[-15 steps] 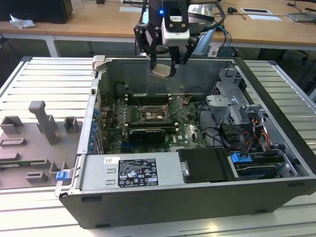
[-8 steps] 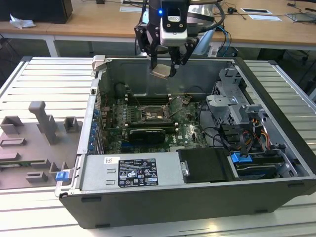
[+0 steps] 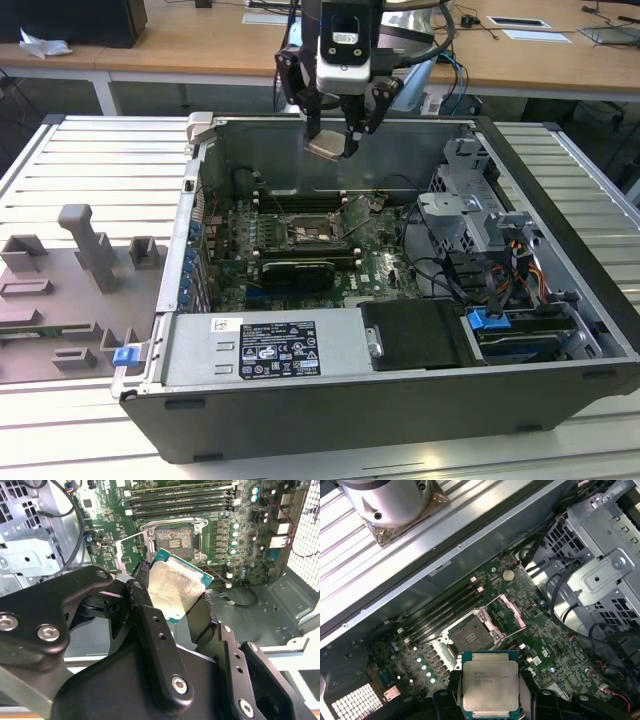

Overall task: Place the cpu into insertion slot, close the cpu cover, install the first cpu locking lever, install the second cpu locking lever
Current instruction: 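Place the cpu into insertion slot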

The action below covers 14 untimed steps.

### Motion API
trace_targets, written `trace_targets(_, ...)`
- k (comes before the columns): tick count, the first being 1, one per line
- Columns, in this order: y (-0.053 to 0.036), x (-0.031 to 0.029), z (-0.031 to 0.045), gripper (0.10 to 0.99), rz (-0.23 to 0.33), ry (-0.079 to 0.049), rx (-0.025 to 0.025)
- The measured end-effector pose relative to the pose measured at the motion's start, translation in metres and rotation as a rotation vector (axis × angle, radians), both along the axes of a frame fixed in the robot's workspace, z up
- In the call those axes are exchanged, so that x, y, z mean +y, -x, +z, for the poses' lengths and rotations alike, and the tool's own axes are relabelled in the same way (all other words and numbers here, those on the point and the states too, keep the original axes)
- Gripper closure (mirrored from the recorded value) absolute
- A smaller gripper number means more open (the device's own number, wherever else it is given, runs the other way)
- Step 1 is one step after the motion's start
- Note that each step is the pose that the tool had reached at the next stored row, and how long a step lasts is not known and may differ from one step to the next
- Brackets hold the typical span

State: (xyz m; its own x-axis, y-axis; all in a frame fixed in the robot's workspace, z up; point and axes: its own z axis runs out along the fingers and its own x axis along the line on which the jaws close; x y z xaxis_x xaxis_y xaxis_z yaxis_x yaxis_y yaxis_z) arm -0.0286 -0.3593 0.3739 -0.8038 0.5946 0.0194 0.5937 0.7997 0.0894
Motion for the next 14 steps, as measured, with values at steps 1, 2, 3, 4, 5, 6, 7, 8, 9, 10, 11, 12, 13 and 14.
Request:
trace_targets(1, 0.0000, 0.0000, -0.0004, 0.545, -0.006, 0.000, 0.0000)
trace_targets(2, 0.0000, 0.0000, -0.0007, 0.545, -0.009, 0.000, 0.0000)
trace_targets(3, 0.0003, 0.0000, -0.0012, 0.545, -0.010, 0.000, 0.0000)
trace_targets(4, 0.0003, 0.0000, -0.0018, 0.545, -0.010, 0.000, 0.0000)
trace_targets(5, 0.0002, 0.0000, -0.0024, 0.545, -0.010, 0.000, 0.0000)
trace_targets(6, 0.0002, 0.0000, -0.0028, 0.545, -0.010, 0.002, 0.0000)
trace_targets(7, 0.0002, 0.0000, -0.0036, 0.545, -0.010, 0.004, 0.0000)
trace_targets(8, 0.0002, 0.0000, -0.0042, 0.545, -0.010, 0.004, 0.0000)
trace_targets(9, 0.0002, 0.0000, -0.0043, 0.545, -0.010, 0.004, 0.0001)
trace_targets(10, 0.0002, -0.0001, -0.0043, 0.545, -0.010, 0.004, 0.0001)
trace_targets(11, 0.0002, 0.0000, -0.0045, 0.545, -0.018, 0.004, 0.0000)
trace_targets(12, 0.0002, 0.0000, -0.0047, 0.545, -0.032, 0.004, 0.0000)
trace_targets(13, 0.0002, 0.0000, -0.0048, 0.545, -0.047, 0.004, 0.0000)
trace_targets(14, 0.0002, 0.0000, -0.0049, 0.545, -0.056, 0.004, 0.0000)
